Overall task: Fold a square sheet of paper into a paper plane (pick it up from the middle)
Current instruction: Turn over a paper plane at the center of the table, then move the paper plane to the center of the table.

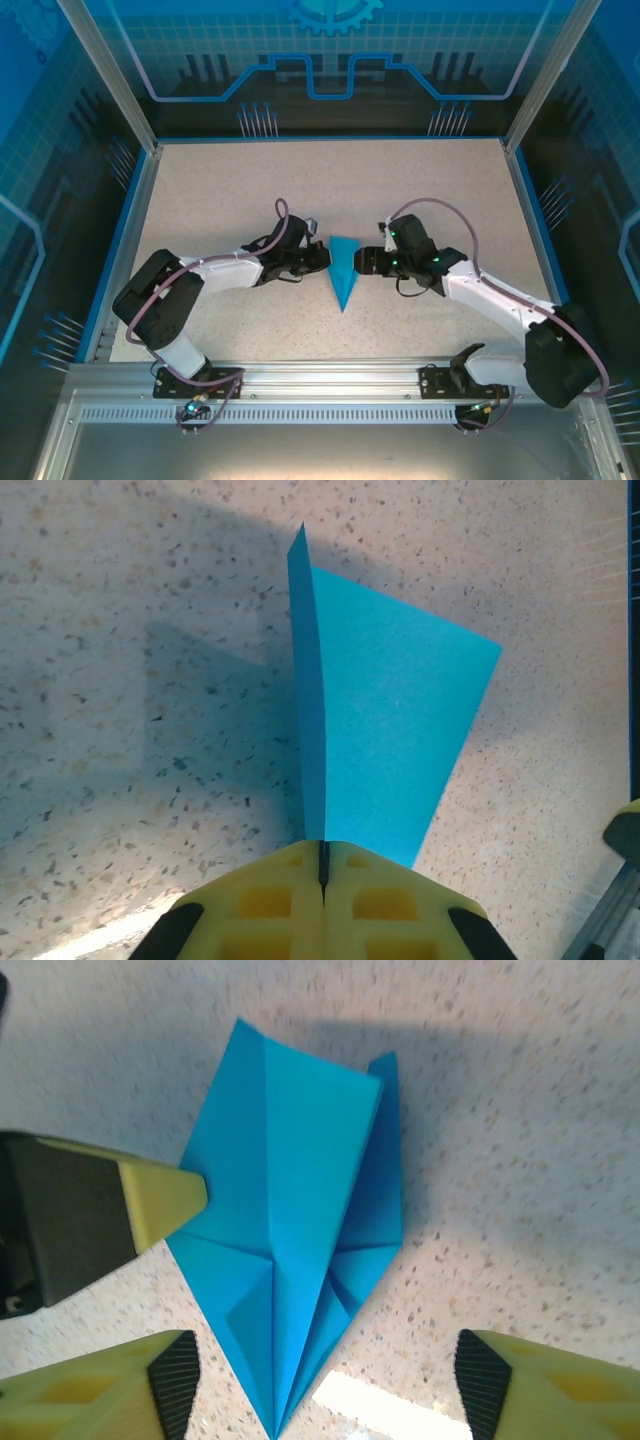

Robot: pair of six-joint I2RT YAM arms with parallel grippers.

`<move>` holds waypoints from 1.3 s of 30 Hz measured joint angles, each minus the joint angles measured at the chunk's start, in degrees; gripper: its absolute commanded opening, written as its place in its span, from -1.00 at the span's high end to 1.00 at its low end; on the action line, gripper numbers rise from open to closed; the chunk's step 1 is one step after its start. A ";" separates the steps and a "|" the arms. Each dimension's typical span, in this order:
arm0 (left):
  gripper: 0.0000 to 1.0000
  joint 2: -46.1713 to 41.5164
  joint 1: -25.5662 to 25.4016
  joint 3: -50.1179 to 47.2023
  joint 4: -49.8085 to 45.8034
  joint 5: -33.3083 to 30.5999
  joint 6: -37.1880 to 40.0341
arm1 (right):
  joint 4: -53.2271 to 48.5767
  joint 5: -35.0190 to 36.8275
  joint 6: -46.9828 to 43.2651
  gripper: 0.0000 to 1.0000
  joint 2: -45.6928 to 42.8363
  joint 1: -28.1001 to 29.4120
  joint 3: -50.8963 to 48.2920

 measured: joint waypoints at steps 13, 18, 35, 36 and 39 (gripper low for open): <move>1.00 0.00 0.48 -2.19 0.94 -1.31 -1.07 | -4.42 7.06 3.04 -0.10 12.24 11.41 6.10; 1.00 0.00 0.48 -2.19 0.94 -1.29 -1.07 | -5.14 8.09 4.52 -0.10 15.41 13.25 8.48; 1.00 0.00 0.48 -2.19 0.94 -1.31 -1.07 | -7.91 10.47 5.97 -0.24 19.69 13.64 11.91; 1.00 0.00 0.48 -2.19 0.94 -1.29 -1.07 | -7.96 10.45 5.97 -0.23 20.06 13.66 12.15; 1.00 0.00 0.48 -2.19 0.94 -1.31 -1.07 | -7.91 10.40 5.95 -0.18 21.09 13.75 12.72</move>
